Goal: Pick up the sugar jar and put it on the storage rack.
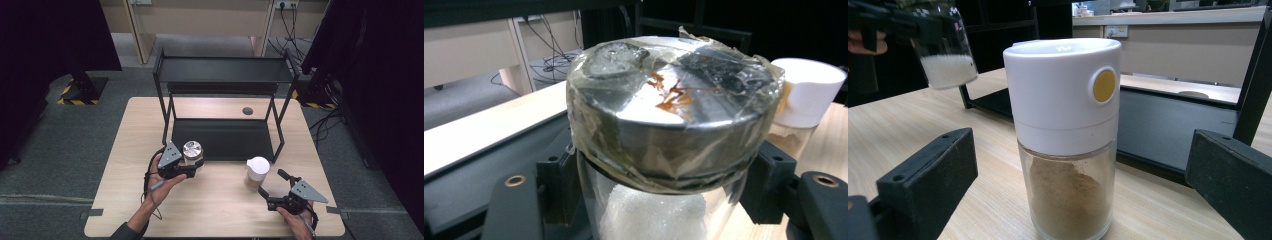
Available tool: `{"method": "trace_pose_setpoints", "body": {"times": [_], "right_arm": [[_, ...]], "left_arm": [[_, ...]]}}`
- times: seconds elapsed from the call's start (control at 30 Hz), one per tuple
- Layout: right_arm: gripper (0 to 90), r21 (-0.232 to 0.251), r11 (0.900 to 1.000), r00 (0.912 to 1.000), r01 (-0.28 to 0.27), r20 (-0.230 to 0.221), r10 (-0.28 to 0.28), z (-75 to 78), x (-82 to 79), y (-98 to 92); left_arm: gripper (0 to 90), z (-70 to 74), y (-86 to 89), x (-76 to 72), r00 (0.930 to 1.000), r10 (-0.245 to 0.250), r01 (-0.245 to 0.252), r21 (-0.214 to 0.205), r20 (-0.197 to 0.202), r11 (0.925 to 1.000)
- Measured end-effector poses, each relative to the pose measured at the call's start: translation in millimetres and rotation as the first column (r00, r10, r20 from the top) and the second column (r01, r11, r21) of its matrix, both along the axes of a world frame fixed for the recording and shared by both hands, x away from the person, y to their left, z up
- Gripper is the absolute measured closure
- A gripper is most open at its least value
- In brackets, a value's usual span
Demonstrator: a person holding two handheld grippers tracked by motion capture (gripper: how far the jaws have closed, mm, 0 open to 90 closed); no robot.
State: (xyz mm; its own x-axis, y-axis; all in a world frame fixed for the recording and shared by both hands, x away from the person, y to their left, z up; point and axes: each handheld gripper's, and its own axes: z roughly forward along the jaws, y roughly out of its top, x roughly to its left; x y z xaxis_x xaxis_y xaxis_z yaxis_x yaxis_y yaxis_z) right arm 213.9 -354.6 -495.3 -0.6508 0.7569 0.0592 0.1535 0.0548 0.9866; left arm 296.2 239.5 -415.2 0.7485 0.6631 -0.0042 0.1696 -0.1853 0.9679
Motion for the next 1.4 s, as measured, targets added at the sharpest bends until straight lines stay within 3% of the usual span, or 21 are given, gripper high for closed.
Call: {"method": "trace_pose_setpoints", "body": {"times": [0.1, 0.2, 0.5, 0.77, 0.9, 1.03, 1.27, 1.4], "right_arm": [[0.5, 0.000, 1.0000, 1.0000, 0.000, 0.000, 0.000, 0.0, 0.0, 0.0], [0.5, 0.000, 1.0000, 1.0000, 0.000, 0.000, 0.000, 0.0, -0.1, 0.0], [0.5, 0.000, 1.0000, 1.0000, -0.002, -0.001, 0.002, -0.1, 0.1, 0.0], [0.5, 0.002, 1.0000, 1.0000, -0.002, -0.002, 0.002, -0.3, 0.5, -0.1], [0.5, 0.003, 1.0000, 1.0000, -0.002, -0.002, 0.002, -0.4, 0.5, -0.2], [0.6, 0.003, 1.0000, 1.0000, -0.002, -0.002, 0.002, -0.5, 0.6, -0.2], [0.6, 0.003, 1.0000, 1.0000, -0.004, -0.003, 0.004, -0.3, 0.6, 0.0], [0.5, 0.002, 1.0000, 1.0000, -0.004, -0.003, 0.004, -0.4, 0.6, 0.0]], "left_arm": [[30.8, 6.9, 4.7, 4.6, 0.9996, -0.026, 0.025, -0.026, -0.013, 0.9993], [30.8, 16.1, 3.9, 6.0, 0.9996, -0.027, 0.027, -0.004, -0.006, 0.9996], [30.8, 35.5, 5.9, 12.1, 0.9996, -0.027, 0.027, -0.009, -0.013, 0.9996], [30.8, 66.7, 4.4, 15.1, 0.9995, -0.025, 0.025, 0.025, 0.017, 0.9994], [30.8, 77.0, 5.5, 17.9, 0.9993, -0.033, 0.033, 0.014, 0.019, 0.9994], [30.8, 96.1, 2.7, 18.9, 0.9985, -0.036, 0.035, 0.024, 0.041, 0.9991], [30.8, 118.5, 0.7, 26.3, 0.9977, -0.061, 0.062, -0.002, 0.029, 0.9981], [30.8, 133.6, -3.2, 28.5, 0.9971, -0.066, 0.065, 0.018, 0.038, 0.9977]]}}
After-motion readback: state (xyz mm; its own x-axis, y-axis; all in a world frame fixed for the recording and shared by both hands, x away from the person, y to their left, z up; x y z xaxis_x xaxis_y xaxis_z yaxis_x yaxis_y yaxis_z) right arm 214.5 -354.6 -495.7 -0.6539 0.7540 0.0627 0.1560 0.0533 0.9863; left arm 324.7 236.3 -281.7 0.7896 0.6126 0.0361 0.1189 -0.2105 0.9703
